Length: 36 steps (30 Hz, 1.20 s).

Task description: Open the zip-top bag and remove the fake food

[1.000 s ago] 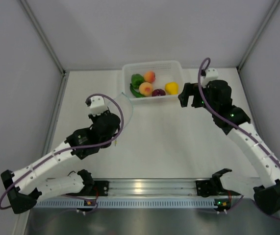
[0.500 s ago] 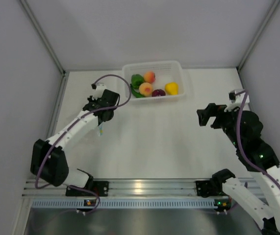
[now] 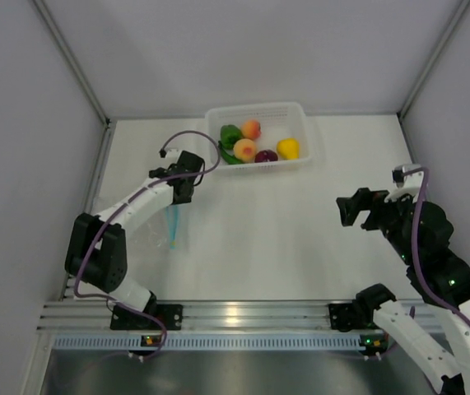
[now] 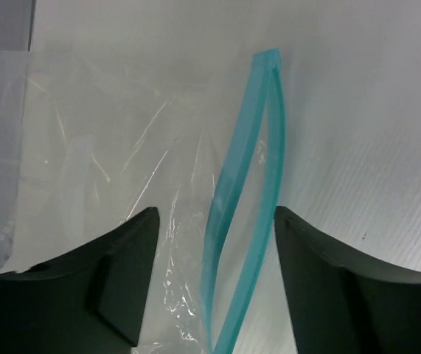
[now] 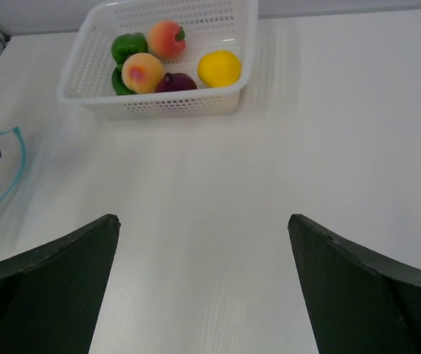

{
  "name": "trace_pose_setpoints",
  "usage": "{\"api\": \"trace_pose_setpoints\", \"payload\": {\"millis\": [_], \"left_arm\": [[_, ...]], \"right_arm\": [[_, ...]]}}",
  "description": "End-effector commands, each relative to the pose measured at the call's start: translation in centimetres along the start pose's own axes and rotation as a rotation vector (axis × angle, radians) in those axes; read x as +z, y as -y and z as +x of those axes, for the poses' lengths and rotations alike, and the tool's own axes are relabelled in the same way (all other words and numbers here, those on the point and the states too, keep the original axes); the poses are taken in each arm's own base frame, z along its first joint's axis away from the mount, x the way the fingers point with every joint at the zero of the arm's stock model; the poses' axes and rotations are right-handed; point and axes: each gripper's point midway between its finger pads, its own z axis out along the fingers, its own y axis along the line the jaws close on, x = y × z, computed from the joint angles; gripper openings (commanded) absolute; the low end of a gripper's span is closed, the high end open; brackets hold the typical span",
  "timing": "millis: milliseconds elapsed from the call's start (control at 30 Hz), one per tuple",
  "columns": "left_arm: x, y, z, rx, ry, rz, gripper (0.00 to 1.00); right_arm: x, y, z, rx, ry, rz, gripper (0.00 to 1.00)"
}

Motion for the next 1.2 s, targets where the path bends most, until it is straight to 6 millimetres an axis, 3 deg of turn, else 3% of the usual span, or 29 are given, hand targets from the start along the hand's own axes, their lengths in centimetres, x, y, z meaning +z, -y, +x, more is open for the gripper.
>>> {"api": "trace_pose_setpoints", "payload": {"millis": [0, 33, 67, 100, 167, 200, 333, 433, 533, 633, 833, 1000, 1167], "left_arm": [[-3.4, -0.7, -3.1, -0.201, 0.095, 0.088, 0.76], [-4.1, -1.1, -3.6, -0.223, 0.112, 0.099, 0.78], [-5.8, -1.7, -4.6, -0.279, 0.156, 0.144, 0.95], [-6.6, -2.3, -4.9, -0.299, 0.179, 0.155, 0.98], [-8.6, -2.7, -5.8, -0.346, 0.226, 0.232, 0.98], [-10.5, -3.8, -6.4, -0.384, 0.276, 0.276, 0.98], [-14.8, -5.1, -6.3, -0.373, 0.362, 0.445, 0.98], [-17.2, -7.1, -5.5, -0.361, 0.452, 0.506, 0.98], [-18.2, -8.6, -4.4, -0.332, 0.512, 0.515, 0.98], [-21.1, -10.9, -3.3, -0.339, 0.637, 0.587, 0.98], [-22.8, -13.4, -1.3, -0.297, 0.684, 0.593, 0.98], [-24.6, -15.7, -0.3, -0.287, 0.708, 0.586, 0.98], [-25.6, -16.2, 0.9, -0.275, 0.712, 0.624, 0.98]], "right_arm": [[-0.2, 0.0, 0.9, -0.013, -0.030, -0.011, 0.99], [-0.2, 0.0, 0.9, -0.013, -0.031, -0.014, 0.99], [-0.4, -0.1, 0.8, -0.009, -0.026, -0.021, 0.99], [-0.5, -0.2, 0.8, -0.010, -0.026, -0.024, 0.99], [-0.9, -0.2, 0.8, -0.015, -0.024, -0.031, 0.99], [-1.1, -0.1, 0.8, -0.016, -0.026, -0.028, 0.99], [-2.3, 0.6, 0.5, -0.032, -0.017, 0.003, 0.99], [-3.1, 1.7, -0.2, -0.018, 0.001, 0.064, 1.00], [-4.4, 1.5, -0.6, -0.017, 0.009, 0.044, 1.00], [-5.5, 2.3, -0.8, -0.057, 0.010, 0.074, 0.99], [-6.6, 5.3, -1.1, -0.094, 0.037, 0.230, 0.99], [-6.6, 5.7, -0.6, -0.110, 0.060, 0.236, 0.99], [-6.8, 5.9, -0.8, -0.116, 0.069, 0.249, 0.99]]}}
